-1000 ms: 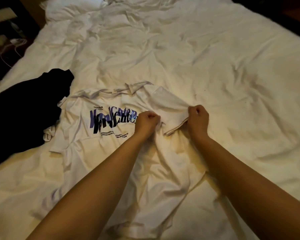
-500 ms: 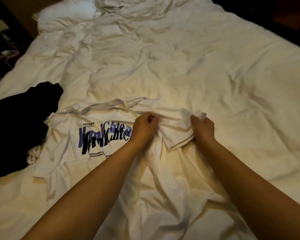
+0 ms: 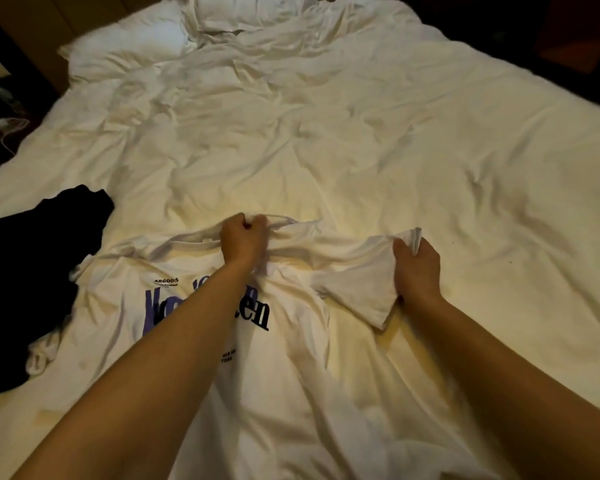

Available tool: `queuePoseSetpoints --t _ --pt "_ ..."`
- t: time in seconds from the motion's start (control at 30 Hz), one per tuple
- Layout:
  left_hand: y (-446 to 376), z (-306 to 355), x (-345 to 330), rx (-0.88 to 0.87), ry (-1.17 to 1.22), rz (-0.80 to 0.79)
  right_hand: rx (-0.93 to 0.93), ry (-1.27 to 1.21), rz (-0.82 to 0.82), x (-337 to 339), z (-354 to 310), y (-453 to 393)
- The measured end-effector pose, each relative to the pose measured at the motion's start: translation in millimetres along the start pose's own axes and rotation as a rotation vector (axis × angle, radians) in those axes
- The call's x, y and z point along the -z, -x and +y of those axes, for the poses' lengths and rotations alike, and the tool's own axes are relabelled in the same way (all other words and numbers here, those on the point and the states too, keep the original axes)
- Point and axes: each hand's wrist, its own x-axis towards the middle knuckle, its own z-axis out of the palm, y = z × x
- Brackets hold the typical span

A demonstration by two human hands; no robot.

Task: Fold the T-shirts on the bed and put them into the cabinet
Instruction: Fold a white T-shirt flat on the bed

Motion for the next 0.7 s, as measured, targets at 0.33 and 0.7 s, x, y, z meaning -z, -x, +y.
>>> queuePoseSetpoints --t 0.33,0.7 --pt "-48.6 13.4 -11.8 -0.121 -0.191 -0.014 0.133 0.256 0.171 24.1 -17.5 -43.9" --pt "-62.5 13.6 -22.5 -0.024 -0.223 0.091 0.011 0.403 -0.027 23.6 4.4 -27.6"
